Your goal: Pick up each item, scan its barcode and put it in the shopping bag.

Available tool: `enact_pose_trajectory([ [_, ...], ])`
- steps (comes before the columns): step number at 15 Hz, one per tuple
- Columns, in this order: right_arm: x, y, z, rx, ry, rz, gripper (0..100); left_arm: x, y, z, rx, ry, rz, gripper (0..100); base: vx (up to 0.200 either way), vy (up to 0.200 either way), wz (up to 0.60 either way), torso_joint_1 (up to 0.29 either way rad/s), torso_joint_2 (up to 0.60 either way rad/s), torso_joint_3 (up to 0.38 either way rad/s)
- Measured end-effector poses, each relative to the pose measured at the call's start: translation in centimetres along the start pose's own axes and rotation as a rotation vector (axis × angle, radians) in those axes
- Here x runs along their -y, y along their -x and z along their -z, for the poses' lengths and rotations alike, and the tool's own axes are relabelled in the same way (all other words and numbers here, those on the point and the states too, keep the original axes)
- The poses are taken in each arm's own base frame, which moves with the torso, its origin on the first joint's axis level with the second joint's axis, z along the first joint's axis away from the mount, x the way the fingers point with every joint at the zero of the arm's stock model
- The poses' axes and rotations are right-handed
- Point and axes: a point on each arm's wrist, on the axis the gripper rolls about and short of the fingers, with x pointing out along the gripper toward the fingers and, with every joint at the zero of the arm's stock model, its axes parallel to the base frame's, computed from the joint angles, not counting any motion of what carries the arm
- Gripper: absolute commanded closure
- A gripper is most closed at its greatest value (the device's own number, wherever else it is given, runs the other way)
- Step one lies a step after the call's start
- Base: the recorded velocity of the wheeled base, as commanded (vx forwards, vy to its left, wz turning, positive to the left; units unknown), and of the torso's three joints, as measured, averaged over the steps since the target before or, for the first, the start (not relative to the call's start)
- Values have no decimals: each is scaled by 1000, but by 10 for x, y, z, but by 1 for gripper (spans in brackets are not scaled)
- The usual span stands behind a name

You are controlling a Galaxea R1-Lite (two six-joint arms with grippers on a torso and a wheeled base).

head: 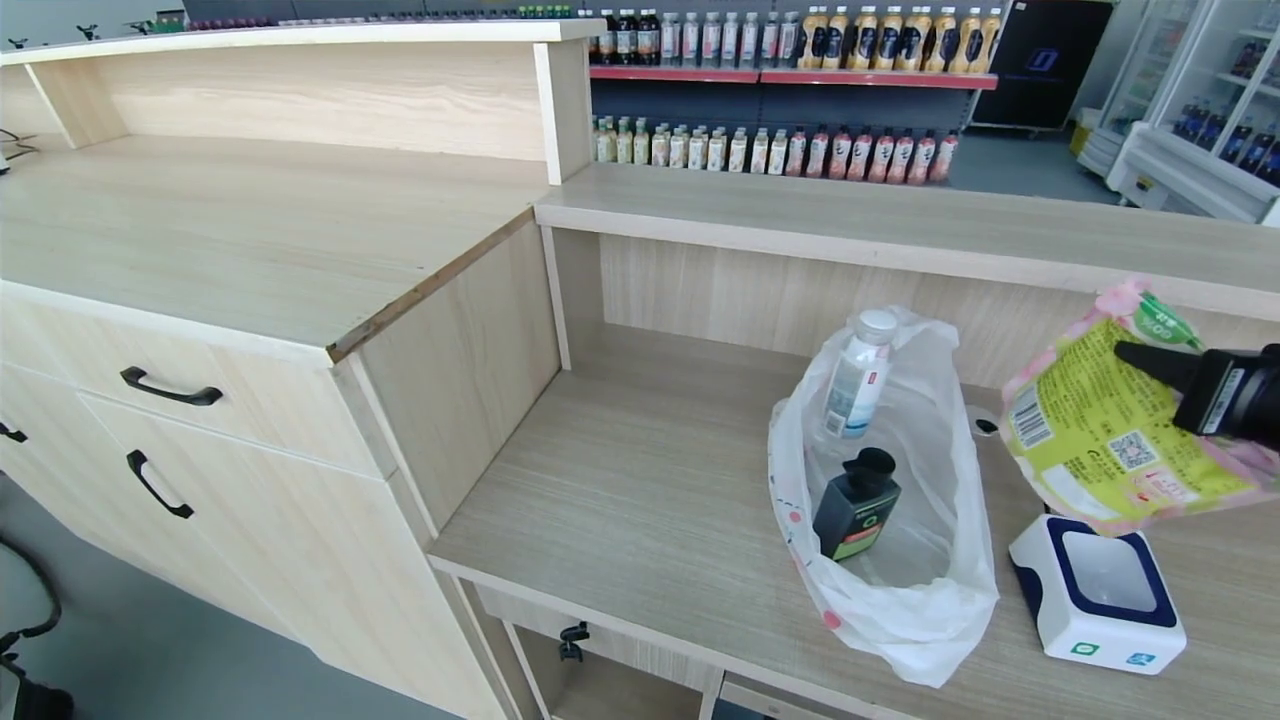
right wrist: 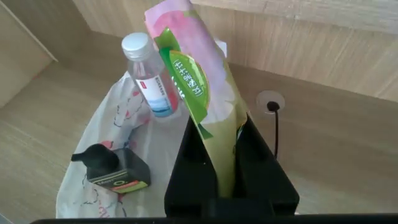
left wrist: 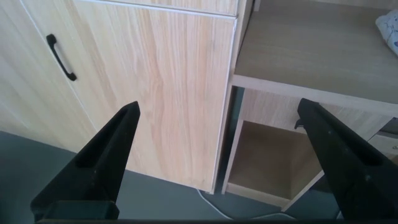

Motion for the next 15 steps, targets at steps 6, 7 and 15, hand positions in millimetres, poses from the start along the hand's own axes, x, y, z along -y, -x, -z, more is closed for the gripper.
enact_pose_trajectory([
  [6,-19,-33,0,100,-156,-134,100,0,0,0,0,0,0,0,0,0,0,0,0,0],
  [7,-27,-38,2,98,-158,-170,100,0,0,0,0,0,0,0,0,0,0,0,0,0],
  [15,-46,-79,32,43,-161,-257,100,0,0,0,0,0,0,0,0,0,0,0,0,0],
])
